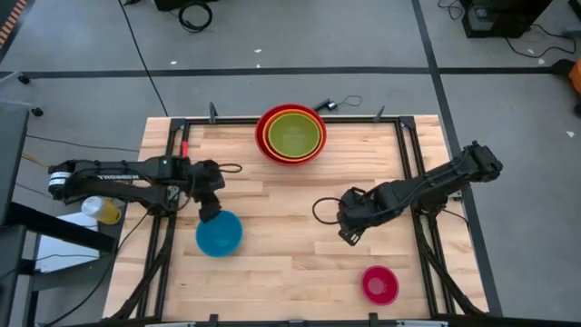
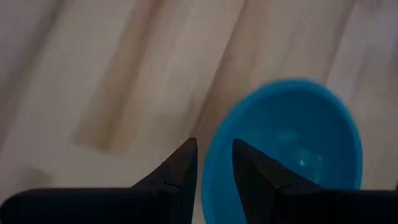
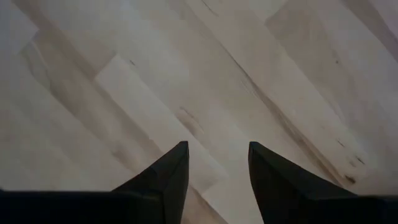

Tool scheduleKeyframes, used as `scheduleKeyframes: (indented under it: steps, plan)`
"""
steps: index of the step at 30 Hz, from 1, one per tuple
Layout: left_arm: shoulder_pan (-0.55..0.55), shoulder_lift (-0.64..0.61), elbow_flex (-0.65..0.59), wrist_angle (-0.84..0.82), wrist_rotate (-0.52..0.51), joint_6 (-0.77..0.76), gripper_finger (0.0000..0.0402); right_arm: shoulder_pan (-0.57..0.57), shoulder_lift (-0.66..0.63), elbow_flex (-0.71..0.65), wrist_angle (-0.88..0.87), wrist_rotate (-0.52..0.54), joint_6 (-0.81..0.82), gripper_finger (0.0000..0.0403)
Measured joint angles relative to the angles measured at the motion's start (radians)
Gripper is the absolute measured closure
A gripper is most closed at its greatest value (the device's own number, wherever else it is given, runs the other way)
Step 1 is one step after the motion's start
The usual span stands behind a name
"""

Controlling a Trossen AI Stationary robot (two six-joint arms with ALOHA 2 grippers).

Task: Nest bowls inside each other
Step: Stack the blue bowl on the green bowl

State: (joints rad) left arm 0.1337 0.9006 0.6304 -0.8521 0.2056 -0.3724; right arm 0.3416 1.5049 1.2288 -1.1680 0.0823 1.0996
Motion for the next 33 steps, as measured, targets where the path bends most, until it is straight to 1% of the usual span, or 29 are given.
scheduleKeyframes:
  steps: [4,7,10,12,13,18,22,25,28,31,33]
  plan:
    - [-0.057,0.071,0.000,-0.041,0.024,-0.046,0.0298,-0.011,0.042,0.000,0.034,-0.018,-0.004,0.0233]
    - [-0.098,0.121,0.000,-0.030,0.024,-0.059,0.0298,-0.011,0.061,0.000,0.069,-0.020,-0.036,0.0233]
    - [-0.129,0.173,0.000,-0.029,-0.038,-0.068,0.0299,-0.020,0.066,-0.001,0.103,-0.018,-0.071,0.0233]
    - [-0.131,0.211,0.000,-0.024,-0.088,-0.093,0.0302,-0.031,0.065,-0.001,0.128,0.005,-0.079,0.0234]
    - [-0.130,0.230,0.000,-0.018,-0.095,-0.107,0.0306,-0.035,0.065,-0.001,0.139,0.016,-0.084,0.0234]
    - [-0.132,0.303,0.000,0.079,-0.087,-0.194,0.0343,-0.055,0.064,-0.001,0.192,0.058,-0.096,0.0234]
    - [-0.131,0.330,0.005,0.194,-0.070,-0.259,0.0383,-0.070,0.064,-0.001,0.221,0.100,-0.157,0.0234]
    - [-0.131,0.334,0.005,0.303,-0.089,-0.340,0.0390,-0.110,0.064,-0.001,0.257,0.131,-0.186,0.0234]
    - [-0.131,0.333,0.050,0.335,-0.192,-0.422,0.0391,-0.167,0.064,-0.001,0.332,0.135,-0.196,0.0234]
    - [-0.133,0.331,0.114,0.341,-0.320,-0.449,0.0391,-0.234,0.064,-0.001,0.455,0.114,-0.230,0.0231]
    - [-0.133,0.345,0.153,0.347,-0.396,-0.463,0.0392,-0.271,0.064,-0.001,0.536,0.098,-0.280,0.0228]
